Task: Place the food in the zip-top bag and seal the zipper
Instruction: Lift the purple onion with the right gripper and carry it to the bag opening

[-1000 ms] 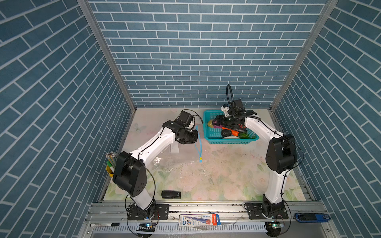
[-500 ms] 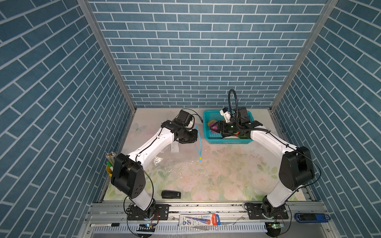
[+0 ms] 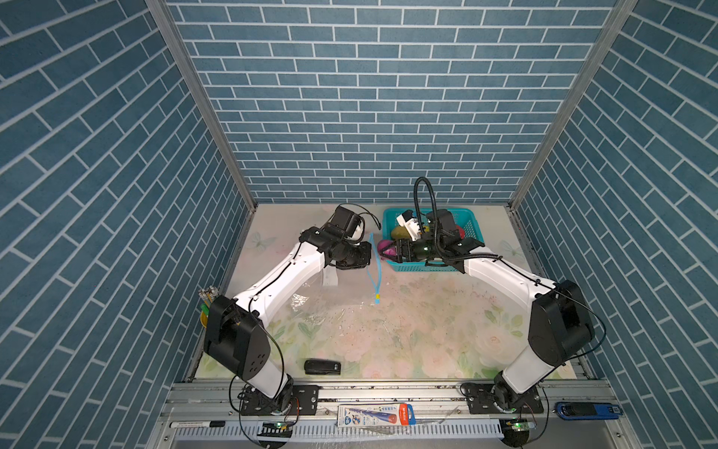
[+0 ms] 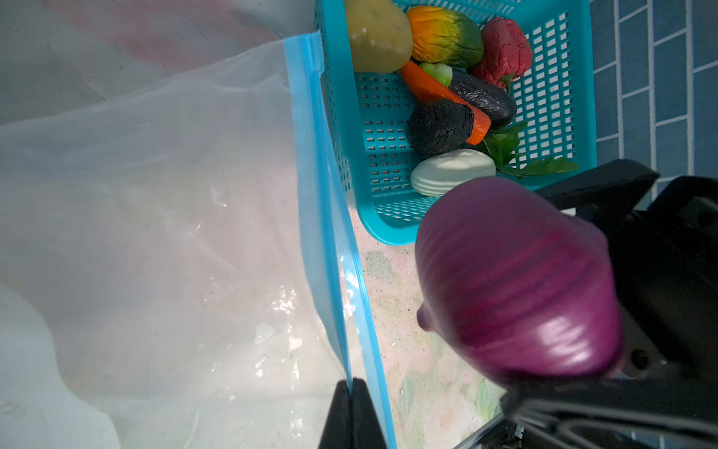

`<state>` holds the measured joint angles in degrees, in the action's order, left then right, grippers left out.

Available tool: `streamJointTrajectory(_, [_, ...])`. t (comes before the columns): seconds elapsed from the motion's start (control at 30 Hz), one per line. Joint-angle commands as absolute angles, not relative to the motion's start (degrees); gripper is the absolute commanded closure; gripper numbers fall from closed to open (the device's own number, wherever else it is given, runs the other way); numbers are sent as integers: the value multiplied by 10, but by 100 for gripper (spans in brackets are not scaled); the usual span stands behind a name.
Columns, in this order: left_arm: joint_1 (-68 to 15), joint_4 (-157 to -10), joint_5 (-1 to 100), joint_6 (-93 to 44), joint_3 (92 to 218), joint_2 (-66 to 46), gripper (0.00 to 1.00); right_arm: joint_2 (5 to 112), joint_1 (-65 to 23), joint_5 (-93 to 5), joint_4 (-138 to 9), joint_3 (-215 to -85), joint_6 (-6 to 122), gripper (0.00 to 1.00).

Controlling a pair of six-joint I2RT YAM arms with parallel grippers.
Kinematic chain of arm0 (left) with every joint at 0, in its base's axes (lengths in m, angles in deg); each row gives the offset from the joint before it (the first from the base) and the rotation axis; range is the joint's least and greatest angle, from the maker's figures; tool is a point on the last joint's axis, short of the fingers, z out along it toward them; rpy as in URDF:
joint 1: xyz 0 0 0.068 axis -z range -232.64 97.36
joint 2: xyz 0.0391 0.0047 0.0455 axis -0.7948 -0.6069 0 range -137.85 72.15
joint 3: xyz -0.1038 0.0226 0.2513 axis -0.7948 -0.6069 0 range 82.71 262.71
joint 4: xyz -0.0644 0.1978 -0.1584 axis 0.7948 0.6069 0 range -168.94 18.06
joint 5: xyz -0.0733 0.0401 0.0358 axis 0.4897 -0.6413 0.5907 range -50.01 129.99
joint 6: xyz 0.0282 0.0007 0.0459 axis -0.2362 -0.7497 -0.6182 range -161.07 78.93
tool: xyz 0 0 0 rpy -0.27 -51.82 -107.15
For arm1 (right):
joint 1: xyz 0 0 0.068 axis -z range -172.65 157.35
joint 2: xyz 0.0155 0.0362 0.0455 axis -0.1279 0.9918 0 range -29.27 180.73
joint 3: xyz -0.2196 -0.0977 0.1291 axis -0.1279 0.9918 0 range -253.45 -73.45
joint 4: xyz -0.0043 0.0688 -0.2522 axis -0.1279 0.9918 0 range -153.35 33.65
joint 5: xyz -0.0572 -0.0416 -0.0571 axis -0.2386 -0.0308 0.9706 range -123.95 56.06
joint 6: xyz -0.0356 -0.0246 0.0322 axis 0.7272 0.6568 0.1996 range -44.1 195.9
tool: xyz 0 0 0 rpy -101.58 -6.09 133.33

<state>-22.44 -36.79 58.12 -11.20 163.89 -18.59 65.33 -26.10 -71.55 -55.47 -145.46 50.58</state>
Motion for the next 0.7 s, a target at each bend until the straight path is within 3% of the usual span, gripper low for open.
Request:
streamJointTrajectory(0.0, [-222,-364,585,-110,1651,-173,100,660,-272,-737,-579,-1441,502,60])
streamJointTrajectory(0.67, [-221,-374,601,-94,1647,-147,100,698,-286,-750,-561,-1450,533,64])
